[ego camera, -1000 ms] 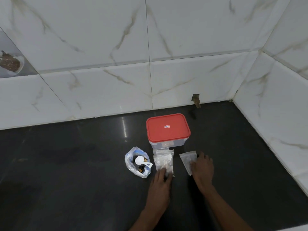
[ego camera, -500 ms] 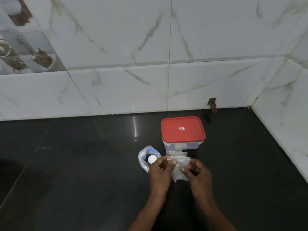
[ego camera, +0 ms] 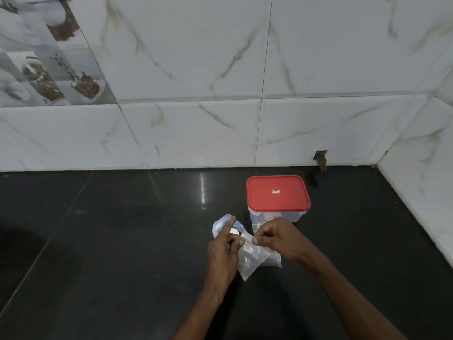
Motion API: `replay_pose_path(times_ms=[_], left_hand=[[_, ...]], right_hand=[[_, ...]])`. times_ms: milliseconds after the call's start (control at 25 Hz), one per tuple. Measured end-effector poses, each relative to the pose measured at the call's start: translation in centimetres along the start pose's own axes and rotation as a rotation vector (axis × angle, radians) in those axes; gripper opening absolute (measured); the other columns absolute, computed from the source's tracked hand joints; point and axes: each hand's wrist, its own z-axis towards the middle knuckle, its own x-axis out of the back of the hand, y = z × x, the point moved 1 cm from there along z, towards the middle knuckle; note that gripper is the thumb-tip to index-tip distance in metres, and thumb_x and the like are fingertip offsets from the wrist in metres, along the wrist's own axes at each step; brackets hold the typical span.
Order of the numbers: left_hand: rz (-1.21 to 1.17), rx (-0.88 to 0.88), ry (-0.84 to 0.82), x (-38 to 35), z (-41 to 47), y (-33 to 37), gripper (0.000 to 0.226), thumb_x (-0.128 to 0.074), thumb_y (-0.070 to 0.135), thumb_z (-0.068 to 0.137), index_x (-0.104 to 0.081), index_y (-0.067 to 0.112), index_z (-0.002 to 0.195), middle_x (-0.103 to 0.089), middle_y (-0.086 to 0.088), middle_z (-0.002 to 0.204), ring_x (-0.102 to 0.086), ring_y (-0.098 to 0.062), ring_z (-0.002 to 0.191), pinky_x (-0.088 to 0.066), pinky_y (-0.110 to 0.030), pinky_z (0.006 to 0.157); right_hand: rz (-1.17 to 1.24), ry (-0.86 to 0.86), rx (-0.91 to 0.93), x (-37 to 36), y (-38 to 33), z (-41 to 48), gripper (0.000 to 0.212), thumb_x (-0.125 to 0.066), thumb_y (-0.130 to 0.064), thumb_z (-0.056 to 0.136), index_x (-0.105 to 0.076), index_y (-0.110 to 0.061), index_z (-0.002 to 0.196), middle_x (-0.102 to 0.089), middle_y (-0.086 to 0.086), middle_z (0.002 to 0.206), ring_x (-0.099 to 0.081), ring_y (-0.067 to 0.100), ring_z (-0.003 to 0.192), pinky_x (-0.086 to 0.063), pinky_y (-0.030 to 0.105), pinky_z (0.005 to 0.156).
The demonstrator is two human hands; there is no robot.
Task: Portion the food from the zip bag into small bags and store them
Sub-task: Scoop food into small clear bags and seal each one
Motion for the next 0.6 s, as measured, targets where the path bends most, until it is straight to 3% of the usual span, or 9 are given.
replay_pose_path(times_ms=[80,200,320,400,600], left_hand=[[0.055,-0.036,0.09,0.1,-0.4,0.6,0.05,-0.065,0.001,0.092,-0.06,0.032,0.131,-0.069,0.014,0.094,-0.063,0.008,0.089,-0.045,-0.003,0.081],[-0.016,-0.015,0.225,0.2,-1.4,1.1,0.012,-0.072,0.014,0.09,-0.074,0.024,0.097,-0.074,0.01,0.088,-0.068,-0.002,0.082,-0.054,-0.016,0.076],[-0.239,0.179,0.071,-0.1,-1.5,1.0,0.006,-0.073,0.02,0.09,-0.078,0.017,0.09,-0.077,-0.001,0.078,-0.074,-0.015,0.073,-0.061,-0.032,0.073],[-0.339,0.252,0.0,0.1,-1.2,1.1,0.011,-0.072,0.018,0.091,-0.078,0.009,0.088,-0.075,-0.009,0.072,-0.069,-0.021,0.065,-0.059,-0.033,0.068],[-0.312,0.231,-0.119,0.9,0.2,1.4,0.016,-0.064,0.004,0.093,-0.079,0.008,0.089,-0.076,-0.017,0.076,-0.068,-0.024,0.066,-0.059,-0.046,0.074]], right_hand=[[0.014,0.022,-0.045,-0.4,0.1,0.3,0.016,-0.075,-0.013,0.081,-0.074,-0.023,0.068,-0.071,-0.006,0.065,-0.061,-0.001,0.057,-0.047,0.018,0.057],[0.16,0.15,-0.13,-1.6,0.4,0.3,0.013,-0.078,-0.011,0.077,-0.074,-0.016,0.066,-0.071,0.001,0.064,-0.063,0.006,0.057,-0.053,0.026,0.059],[0.243,0.145,-0.155,-2.5,0.4,0.1,0.01,-0.079,-0.013,0.078,-0.073,-0.008,0.072,-0.071,0.006,0.065,-0.062,0.01,0.056,-0.052,0.025,0.057],[0.317,0.09,-0.153,-2.6,0.2,-0.1,0.008,-0.078,-0.009,0.078,-0.073,-0.005,0.074,-0.072,0.006,0.067,-0.064,0.01,0.057,-0.051,0.024,0.056],[0.606,0.049,-0.223,-2.0,0.4,-0.3,0.015,-0.073,-0.004,0.082,-0.071,0.008,0.091,-0.075,0.016,0.082,-0.072,0.02,0.071,-0.054,0.023,0.059]])
